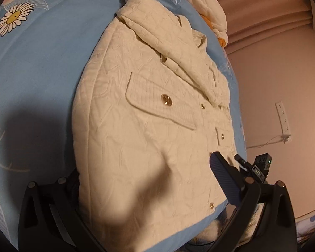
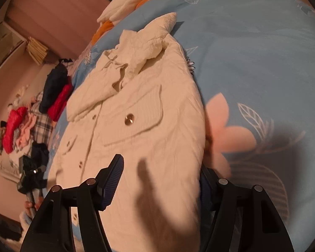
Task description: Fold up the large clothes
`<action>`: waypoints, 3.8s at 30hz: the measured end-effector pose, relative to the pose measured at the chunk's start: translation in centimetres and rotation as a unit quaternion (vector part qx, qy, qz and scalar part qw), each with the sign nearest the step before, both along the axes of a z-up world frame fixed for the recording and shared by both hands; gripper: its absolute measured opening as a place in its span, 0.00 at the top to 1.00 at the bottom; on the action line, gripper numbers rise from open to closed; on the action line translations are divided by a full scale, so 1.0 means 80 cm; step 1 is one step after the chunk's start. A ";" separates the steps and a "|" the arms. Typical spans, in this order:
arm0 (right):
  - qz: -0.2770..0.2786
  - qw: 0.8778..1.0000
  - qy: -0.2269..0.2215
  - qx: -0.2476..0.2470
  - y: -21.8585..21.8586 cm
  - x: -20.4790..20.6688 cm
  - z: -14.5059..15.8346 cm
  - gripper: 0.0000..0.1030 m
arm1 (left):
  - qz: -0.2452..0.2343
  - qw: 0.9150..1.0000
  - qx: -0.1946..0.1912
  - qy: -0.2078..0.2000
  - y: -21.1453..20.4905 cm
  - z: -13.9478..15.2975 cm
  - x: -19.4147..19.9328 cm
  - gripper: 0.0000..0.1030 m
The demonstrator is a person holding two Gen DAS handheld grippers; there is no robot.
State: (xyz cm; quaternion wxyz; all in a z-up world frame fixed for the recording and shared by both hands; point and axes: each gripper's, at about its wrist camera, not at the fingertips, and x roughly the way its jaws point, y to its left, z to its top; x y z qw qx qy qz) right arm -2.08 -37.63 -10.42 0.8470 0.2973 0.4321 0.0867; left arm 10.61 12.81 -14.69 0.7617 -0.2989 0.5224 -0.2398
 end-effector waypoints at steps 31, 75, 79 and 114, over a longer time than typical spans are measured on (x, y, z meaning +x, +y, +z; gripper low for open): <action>-0.007 0.996 -0.083 -0.044 0.027 -0.044 0.045 0.91 | 0.019 0.998 0.025 -0.059 -0.009 0.055 -0.043 0.89; 0.044 0.978 -0.201 -0.024 0.021 -0.151 0.146 0.91 | -0.027 0.988 -0.001 -0.152 -0.012 0.175 -0.092 0.88; 0.043 0.979 -0.197 -0.013 0.016 -0.137 0.143 0.91 | -0.010 0.990 -0.012 -0.137 -0.009 0.170 -0.076 0.88; -0.042 0.993 -0.074 0.082 -0.052 0.141 0.090 0.91 | 0.096 0.994 -0.032 0.046 0.018 0.092 0.258 0.85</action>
